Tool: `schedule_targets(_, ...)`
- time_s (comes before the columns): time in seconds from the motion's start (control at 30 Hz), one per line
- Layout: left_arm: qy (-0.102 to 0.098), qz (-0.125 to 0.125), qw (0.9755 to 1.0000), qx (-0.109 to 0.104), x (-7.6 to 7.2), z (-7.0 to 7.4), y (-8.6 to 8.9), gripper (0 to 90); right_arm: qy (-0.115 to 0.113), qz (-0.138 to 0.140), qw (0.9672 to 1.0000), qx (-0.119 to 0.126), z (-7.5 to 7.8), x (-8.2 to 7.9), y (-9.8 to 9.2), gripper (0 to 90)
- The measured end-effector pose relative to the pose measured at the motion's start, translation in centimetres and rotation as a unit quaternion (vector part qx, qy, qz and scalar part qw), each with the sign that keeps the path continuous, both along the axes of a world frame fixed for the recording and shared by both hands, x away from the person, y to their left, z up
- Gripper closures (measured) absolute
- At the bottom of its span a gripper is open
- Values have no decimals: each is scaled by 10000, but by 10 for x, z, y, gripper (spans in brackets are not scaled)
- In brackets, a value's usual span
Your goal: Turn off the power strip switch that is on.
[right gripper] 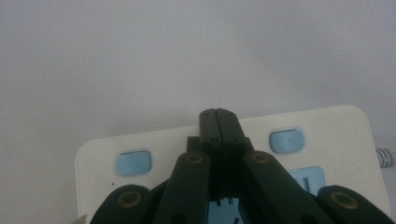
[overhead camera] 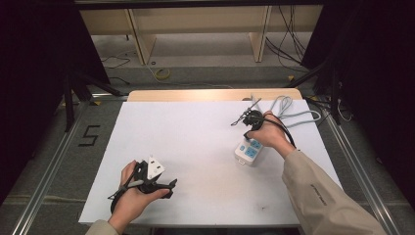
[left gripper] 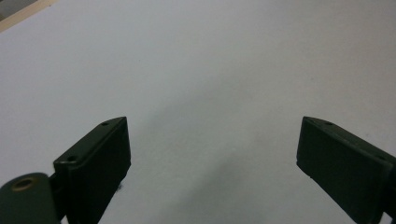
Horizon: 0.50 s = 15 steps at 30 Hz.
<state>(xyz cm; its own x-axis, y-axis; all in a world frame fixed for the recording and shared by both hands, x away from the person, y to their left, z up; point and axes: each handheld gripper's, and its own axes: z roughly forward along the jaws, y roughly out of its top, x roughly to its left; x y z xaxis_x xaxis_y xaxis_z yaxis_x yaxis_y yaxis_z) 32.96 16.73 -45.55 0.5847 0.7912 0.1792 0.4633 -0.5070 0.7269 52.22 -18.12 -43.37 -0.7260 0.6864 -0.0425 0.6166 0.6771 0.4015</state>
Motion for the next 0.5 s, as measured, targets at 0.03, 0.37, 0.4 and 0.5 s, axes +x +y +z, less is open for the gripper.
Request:
schedule_targets(0.03, -2, -1, 10000, -4, 0, 0, 0, 94, -1, 0, 10000, 2, 0, 0, 0, 900)
schedule_targets(0.37, 20, -6, 10000, 12, 0, 0, 0, 95, -79, 7, 10000, 32, 2, -1, 0, 900)
schedule_targets(0.4, 26, -8, 10000, 18, 0, 0, 0, 95, -62, 16, 10000, 3, 3, -1, 0, 900)
schedule_targets(0.5, 13, -5, 10000, 2, 0, 0, 0, 96, -54, -4, 10000, 7, 3, -1, -1, 900)
